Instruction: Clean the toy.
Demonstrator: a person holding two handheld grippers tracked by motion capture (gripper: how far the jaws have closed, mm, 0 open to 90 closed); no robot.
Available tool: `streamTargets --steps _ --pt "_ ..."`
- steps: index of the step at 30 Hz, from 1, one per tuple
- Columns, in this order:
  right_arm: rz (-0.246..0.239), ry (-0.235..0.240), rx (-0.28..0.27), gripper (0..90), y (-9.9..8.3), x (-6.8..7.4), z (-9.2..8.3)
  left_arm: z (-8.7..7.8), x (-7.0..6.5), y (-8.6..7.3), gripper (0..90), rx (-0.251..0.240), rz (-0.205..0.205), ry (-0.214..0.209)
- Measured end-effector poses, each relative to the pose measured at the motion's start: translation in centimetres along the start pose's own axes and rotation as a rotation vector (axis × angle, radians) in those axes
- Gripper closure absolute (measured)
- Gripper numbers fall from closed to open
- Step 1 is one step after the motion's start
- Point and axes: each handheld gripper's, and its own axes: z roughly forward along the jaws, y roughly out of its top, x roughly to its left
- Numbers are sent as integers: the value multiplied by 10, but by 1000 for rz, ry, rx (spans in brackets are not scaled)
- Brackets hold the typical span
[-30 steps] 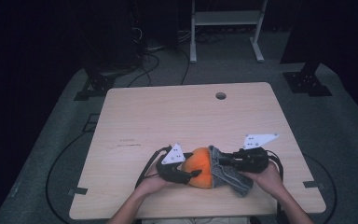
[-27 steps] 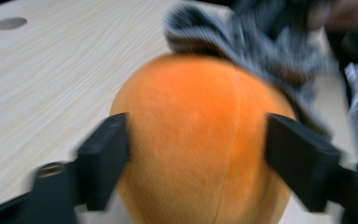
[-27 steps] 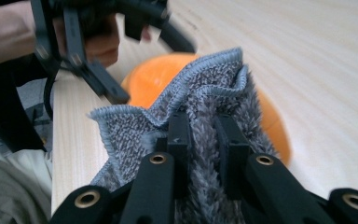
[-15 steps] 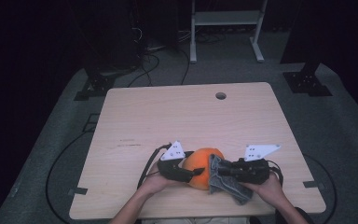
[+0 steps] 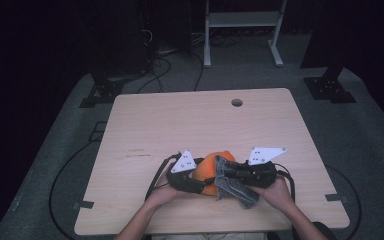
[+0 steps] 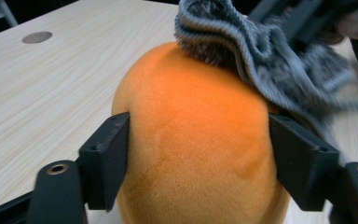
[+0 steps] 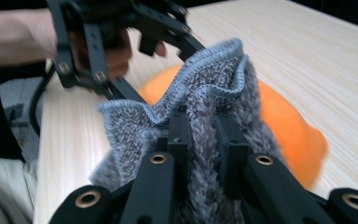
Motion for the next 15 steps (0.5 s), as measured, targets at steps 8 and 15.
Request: streamTargets --steps 8,15 --pt "77 -30 17 779 -24 -10 -13 1 9 3 140 -31 -150 -57" --pt "111 -44 41 779 -32 -19 -15 -2 6 -2 274 5 -73 -13"
